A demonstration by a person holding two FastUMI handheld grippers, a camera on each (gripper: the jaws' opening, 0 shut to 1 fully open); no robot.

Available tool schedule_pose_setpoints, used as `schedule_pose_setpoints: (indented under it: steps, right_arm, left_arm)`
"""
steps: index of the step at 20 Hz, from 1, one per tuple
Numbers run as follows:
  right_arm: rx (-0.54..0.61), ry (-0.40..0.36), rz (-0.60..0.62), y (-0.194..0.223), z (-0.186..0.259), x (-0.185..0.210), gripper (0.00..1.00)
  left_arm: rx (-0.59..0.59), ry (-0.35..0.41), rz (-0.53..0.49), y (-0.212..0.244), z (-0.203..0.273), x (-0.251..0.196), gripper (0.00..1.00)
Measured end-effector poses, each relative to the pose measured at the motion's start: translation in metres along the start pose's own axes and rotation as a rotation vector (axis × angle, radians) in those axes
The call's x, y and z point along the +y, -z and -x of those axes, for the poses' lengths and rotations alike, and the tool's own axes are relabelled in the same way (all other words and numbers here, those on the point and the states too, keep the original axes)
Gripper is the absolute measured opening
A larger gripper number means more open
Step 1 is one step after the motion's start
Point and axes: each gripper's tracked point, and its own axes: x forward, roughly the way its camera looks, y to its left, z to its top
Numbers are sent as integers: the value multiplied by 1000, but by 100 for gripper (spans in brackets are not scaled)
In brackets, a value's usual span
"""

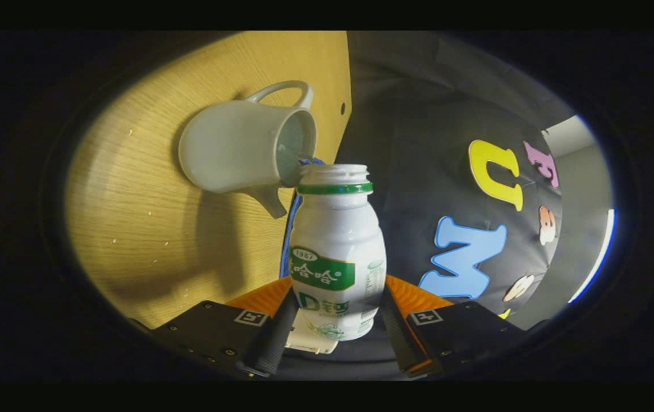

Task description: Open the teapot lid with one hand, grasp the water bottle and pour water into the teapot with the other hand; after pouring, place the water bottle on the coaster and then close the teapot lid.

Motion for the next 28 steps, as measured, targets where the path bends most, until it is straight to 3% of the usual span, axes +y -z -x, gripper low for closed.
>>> schedule_pose_setpoints:
  steps: [28]
  right_arm:
    - [-23,94,168,-7,3,-29,75]
  left_arm:
    - [-15,-8,-8,-6,3,3,18]
